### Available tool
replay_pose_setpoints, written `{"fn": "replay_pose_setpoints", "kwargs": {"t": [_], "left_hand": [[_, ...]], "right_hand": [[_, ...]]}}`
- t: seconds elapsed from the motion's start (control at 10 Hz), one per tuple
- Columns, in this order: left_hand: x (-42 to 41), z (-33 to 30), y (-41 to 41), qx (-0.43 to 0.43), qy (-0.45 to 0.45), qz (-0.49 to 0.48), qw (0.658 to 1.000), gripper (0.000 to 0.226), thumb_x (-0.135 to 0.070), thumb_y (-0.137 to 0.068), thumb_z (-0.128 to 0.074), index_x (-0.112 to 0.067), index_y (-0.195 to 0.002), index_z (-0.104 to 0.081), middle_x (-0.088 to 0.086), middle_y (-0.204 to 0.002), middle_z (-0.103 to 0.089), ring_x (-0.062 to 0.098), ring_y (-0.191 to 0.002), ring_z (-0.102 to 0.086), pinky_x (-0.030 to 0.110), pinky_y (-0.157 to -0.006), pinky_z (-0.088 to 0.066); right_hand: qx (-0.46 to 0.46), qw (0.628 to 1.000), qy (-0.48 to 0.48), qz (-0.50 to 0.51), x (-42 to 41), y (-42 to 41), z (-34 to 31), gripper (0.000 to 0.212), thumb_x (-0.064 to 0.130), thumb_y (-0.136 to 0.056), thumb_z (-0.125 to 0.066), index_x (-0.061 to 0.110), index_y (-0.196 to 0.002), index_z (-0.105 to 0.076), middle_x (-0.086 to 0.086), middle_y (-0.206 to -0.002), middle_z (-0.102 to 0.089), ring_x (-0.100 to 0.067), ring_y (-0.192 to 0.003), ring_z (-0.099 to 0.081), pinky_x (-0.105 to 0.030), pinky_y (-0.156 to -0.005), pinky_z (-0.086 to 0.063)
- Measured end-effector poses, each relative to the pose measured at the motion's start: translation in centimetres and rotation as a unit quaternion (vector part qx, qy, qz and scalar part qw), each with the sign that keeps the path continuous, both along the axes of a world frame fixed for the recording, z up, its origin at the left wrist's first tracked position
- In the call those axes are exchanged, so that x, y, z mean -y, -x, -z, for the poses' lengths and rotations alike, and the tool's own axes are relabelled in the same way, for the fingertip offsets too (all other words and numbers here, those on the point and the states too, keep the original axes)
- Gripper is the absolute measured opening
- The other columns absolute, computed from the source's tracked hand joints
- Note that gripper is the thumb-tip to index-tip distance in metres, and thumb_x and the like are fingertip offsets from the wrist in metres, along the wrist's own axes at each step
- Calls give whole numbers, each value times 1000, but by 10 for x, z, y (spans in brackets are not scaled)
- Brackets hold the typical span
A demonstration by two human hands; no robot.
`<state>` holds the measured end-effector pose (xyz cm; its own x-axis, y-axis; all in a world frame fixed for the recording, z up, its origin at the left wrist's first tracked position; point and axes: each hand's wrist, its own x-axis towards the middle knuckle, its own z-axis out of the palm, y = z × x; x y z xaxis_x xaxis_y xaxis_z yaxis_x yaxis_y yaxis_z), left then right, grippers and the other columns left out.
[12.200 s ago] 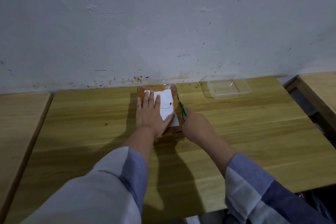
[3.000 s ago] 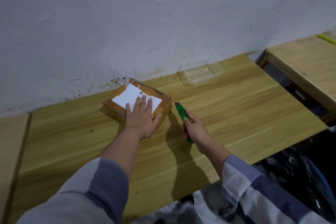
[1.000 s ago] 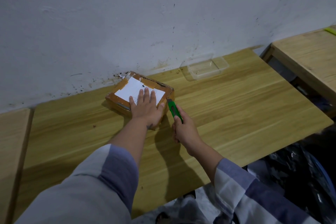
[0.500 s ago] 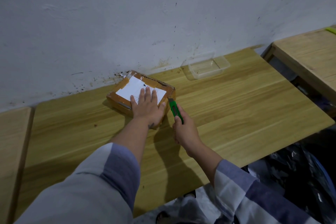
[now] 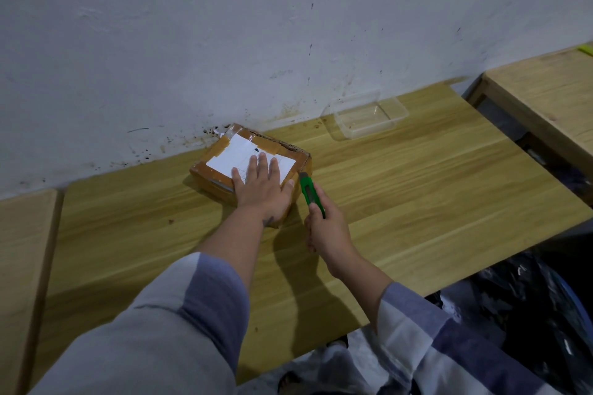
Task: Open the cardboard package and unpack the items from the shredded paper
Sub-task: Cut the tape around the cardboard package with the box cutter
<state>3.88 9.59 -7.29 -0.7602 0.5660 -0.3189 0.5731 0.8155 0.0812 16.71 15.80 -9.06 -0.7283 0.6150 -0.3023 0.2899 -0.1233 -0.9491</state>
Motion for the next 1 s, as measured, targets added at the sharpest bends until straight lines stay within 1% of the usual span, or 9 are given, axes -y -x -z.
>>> {"fn": "replay_pose_setpoints", "kwargs": {"t": [0.1,0.2,0.3,0.4,0.5,0.6,0.7,0.9,1.0], "left_hand": [[0,0,0,3,-3,-3,1000,64,-53,-99,-9,-21,-153,8,4,-159,21,22,-146,22,54,-114,14],[0,0,0,3,-5,-1,1000,64,-53,-99,-9,-21,-153,8,4,-159,21,22,-145,22,54,-114,14],[1,-1,0,5,-4,-1,1000,65,-53,-99,-9,-21,-153,8,4,-159,21,21,-145,22,55,-114,14],[1,-1,0,6,-3,-2,1000,65,-53,-99,-9,-21,-153,8,4,-159,21,21,-145,22,55,-114,14],[1,-1,0,9,-4,0,1000,65,-53,-99,-9,-21,-153,8,4,-159,21,21,-145,23,55,-114,14],[1,-2,1,14,-2,2,1000,64,-51,-100,-9,-20,-153,9,4,-159,22,21,-145,23,55,-115,14],[0,-4,2,22,7,1,1000,61,-48,-101,-8,-20,-152,11,4,-159,23,22,-145,23,55,-115,14],[-1,-3,2,17,10,-1,1000,61,-47,-101,-8,-19,-152,11,5,-159,23,22,-145,23,55,-114,15],[-2,-3,2,20,10,-2,1000,61,-47,-101,-8,-19,-152,11,5,-159,23,22,-145,23,55,-114,15]], "right_hand": [[1,1000,-21,9,3,0,-1,47,19,-99,-36,40,-141,-34,12,-96,-45,6,-71,-35,-18,-68,-35],[8,999,-29,42,6,-2,6,48,21,-98,-37,44,-139,-34,4,-103,-44,3,-74,-35,-29,-77,-37],[4,999,-17,39,7,-3,7,48,19,-98,-38,42,-140,-35,4,-103,-43,5,-73,-34,-25,-74,-35],[5,999,-15,32,7,0,3,48,19,-98,-38,41,-140,-35,6,-101,-42,6,-74,-34,-22,-72,-33],[18,999,-4,30,6,-2,-3,47,18,-99,-38,40,-141,-36,14,-91,-41,6,-67,-37,-16,-64,-35],[26,999,21,20,5,-6,-16,47,18,-100,-36,43,-140,-35,17,-82,-39,-1,-41,-40,-20,-40,-36],[34,998,49,15,4,-6,-24,47,18,-101,-35,42,-141,-33,12,-75,-45,-8,-37,-37,-21,-36,-34],[64,997,36,-26,8,-10,-33,49,18,-101,-35,44,-142,-30,15,-75,-39,-6,-35,-38,-21,-36,-36],[67,997,35,-31,13,-15,-34,49,17,-101,-35,42,-142,-31,13,-72,-42,-8,-38,-38,-23,-37,-36]]}}
